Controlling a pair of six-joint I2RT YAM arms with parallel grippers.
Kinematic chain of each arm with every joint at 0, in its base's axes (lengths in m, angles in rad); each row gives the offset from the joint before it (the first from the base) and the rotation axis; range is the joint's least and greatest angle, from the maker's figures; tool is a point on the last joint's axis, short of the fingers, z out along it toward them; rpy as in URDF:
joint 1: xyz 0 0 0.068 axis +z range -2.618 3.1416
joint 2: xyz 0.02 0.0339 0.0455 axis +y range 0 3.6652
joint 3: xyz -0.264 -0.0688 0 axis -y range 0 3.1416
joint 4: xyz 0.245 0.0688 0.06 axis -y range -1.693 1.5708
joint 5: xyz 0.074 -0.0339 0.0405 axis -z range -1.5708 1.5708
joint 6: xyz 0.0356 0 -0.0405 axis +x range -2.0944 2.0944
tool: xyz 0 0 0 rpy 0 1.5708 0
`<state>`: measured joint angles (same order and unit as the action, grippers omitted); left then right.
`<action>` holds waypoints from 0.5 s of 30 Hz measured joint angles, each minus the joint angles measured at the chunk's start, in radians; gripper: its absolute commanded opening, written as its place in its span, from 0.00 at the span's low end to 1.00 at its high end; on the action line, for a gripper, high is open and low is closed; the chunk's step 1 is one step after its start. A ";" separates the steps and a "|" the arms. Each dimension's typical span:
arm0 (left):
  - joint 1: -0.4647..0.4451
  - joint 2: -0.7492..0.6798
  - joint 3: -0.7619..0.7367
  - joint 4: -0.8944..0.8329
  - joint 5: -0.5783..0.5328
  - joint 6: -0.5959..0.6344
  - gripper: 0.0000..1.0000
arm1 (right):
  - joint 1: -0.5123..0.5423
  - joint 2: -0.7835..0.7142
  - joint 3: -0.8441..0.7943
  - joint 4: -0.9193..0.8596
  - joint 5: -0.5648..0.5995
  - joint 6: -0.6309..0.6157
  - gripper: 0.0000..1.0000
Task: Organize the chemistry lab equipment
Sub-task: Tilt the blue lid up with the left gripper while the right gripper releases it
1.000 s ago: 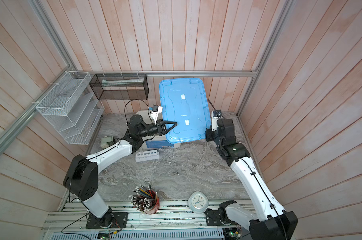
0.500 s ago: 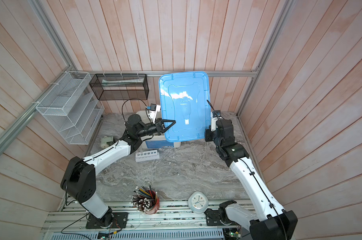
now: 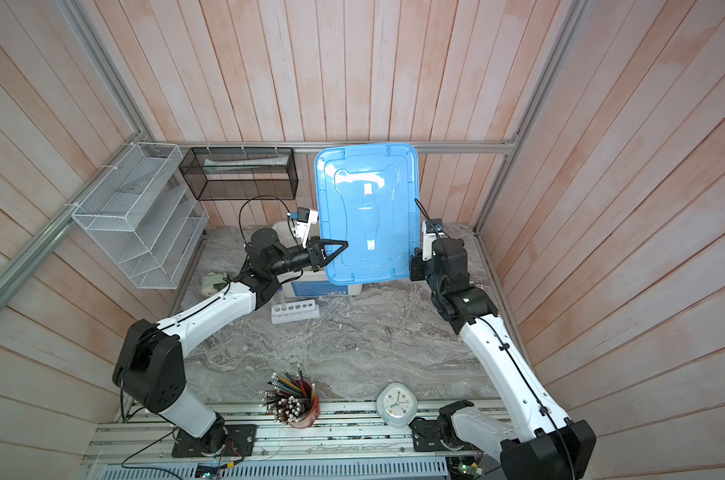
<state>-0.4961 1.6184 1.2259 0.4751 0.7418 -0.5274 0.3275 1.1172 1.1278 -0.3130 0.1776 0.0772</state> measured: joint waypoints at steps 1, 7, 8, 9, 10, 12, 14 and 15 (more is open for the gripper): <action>0.000 -0.015 0.001 -0.032 -0.015 0.030 0.07 | 0.003 0.000 0.000 0.000 -0.003 0.000 0.29; -0.008 -0.134 0.036 -0.280 -0.159 0.275 0.07 | 0.004 -0.019 0.001 -0.002 -0.010 0.005 0.41; -0.002 -0.153 0.040 -0.312 -0.193 0.309 0.07 | -0.005 -0.029 0.001 -0.002 0.000 0.006 0.42; 0.005 -0.176 0.045 -0.346 -0.234 0.350 0.07 | -0.013 -0.040 0.001 -0.002 0.010 0.008 0.43; 0.012 -0.198 0.047 -0.374 -0.277 0.386 0.07 | -0.020 -0.051 0.002 -0.002 0.015 0.008 0.44; 0.022 -0.234 0.050 -0.419 -0.347 0.443 0.06 | -0.023 -0.067 0.005 0.000 0.018 0.011 0.44; 0.024 -0.261 0.054 -0.455 -0.399 0.488 0.07 | -0.023 -0.072 0.008 0.001 0.019 0.013 0.44; 0.024 -0.274 0.056 -0.474 -0.426 0.513 0.07 | -0.023 -0.071 0.010 0.001 0.019 0.013 0.45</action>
<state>-0.4725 1.3449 1.2819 0.0013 0.3161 -0.0143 0.3042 1.0462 1.1374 -0.3119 0.1967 0.0906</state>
